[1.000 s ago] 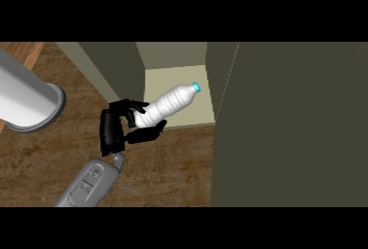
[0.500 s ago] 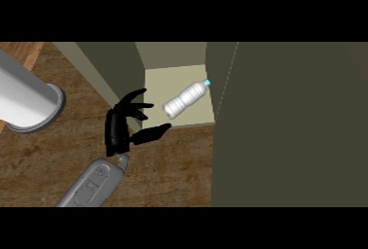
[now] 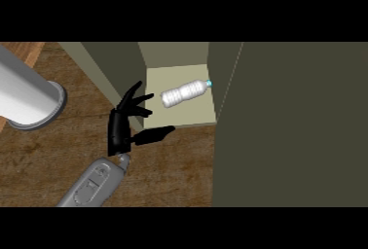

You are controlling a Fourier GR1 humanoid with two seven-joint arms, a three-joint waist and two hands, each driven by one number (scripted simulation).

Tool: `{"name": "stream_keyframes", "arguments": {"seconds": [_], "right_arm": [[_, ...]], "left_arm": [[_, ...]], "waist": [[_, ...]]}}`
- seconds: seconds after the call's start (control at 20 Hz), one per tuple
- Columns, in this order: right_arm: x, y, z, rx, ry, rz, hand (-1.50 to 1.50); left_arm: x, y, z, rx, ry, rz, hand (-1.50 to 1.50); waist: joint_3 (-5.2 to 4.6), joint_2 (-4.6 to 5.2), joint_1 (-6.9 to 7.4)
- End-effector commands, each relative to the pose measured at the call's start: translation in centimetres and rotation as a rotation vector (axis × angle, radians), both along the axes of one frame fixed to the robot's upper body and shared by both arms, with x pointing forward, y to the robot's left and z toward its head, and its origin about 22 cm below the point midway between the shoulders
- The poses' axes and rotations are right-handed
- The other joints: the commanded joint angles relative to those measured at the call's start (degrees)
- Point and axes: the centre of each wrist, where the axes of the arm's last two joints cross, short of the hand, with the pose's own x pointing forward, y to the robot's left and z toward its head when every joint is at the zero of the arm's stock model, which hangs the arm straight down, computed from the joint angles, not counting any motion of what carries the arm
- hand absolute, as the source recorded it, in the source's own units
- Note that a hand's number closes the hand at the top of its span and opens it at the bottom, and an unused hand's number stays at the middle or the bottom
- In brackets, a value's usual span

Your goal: Pick up the bottled water, place it into the cabinet and close the cabinet

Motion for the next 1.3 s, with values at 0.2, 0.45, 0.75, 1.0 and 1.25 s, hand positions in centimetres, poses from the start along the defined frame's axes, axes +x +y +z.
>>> {"name": "stream_keyframes", "arguments": {"seconds": [0.2,0.45,0.75,1.0,1.25], "right_arm": [[-0.6,-0.4,0.3,-0.020,-0.009,-0.039,-1.50],[-0.8,0.4,-0.1,-0.008,-0.015,-0.056,-1.50],[-0.7,-0.9,1.9,-0.014,-0.016,-0.076,-1.50],[-1.9,-0.3,1.6,-0.015,-0.012,-0.091,-1.50],[-1.3,0.7,0.0,-0.010,0.006,-0.093,-1.50]], "left_arm": [[5.2,-1.1,6.0,-0.247,-0.105,-0.144,-1.50],[5.2,0.8,5.4,-0.308,-0.157,-0.219,-1.50],[4.6,-0.1,4.4,-0.387,-0.162,-0.329,-1.50],[4.1,0.3,5.1,-0.452,-0.159,-0.373,-1.50],[1.4,0.1,3.7,-0.487,-0.162,-0.415,-1.50]], "waist": [[-0.69,1.12,-0.11],[-0.57,0.69,1.98],[-0.46,0.33,3.74],[-0.40,-0.01,4.25],[-0.38,-0.05,4.95]]}}
